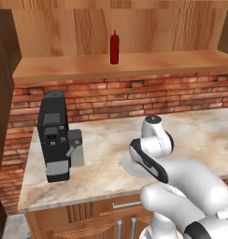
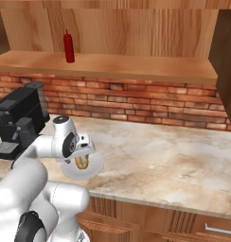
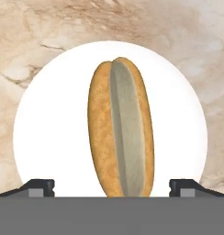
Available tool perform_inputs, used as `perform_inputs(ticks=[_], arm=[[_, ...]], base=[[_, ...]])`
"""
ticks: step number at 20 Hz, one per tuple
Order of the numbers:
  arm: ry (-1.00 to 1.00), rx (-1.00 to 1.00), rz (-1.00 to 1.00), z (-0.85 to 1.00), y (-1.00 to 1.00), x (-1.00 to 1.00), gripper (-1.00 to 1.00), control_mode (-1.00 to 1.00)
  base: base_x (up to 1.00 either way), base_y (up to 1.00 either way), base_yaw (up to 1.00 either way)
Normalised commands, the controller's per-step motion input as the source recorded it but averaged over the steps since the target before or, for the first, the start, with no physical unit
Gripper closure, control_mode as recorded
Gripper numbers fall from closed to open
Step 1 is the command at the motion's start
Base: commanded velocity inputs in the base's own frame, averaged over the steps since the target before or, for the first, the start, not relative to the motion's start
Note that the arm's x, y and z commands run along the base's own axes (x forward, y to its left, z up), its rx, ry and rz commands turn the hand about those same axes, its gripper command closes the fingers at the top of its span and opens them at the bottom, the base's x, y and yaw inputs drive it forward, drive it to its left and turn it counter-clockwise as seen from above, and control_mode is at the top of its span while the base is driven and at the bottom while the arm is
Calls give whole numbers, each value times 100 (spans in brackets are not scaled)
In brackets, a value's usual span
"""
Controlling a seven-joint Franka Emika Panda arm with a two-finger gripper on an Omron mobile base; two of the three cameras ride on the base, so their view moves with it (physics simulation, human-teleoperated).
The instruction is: Move the hot dog bun to the plate on the dining table and place the condiment next to that plate. Then navigate to the fridge and take the sausage and place it on the plate as well.
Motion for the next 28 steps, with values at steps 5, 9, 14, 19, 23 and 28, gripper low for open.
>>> perform_inputs(ticks=[5,9,14,19,23,28], arm=[[0,0,3,-30,0,31,-100,-100],[0,0,1,-30,0,25,-100,-100],[0,0,1,-31,0,18,-100,-100],[0,0,0,-27,0,11,-100,-100],[0,0,0,-26,0,4,100,-100],[0,0,0,15,0,-12,100,-100]], base=[[0,0,0],[0,0,0],[0,0,0],[0,0,0],[0,0,0],[0,0,0]])
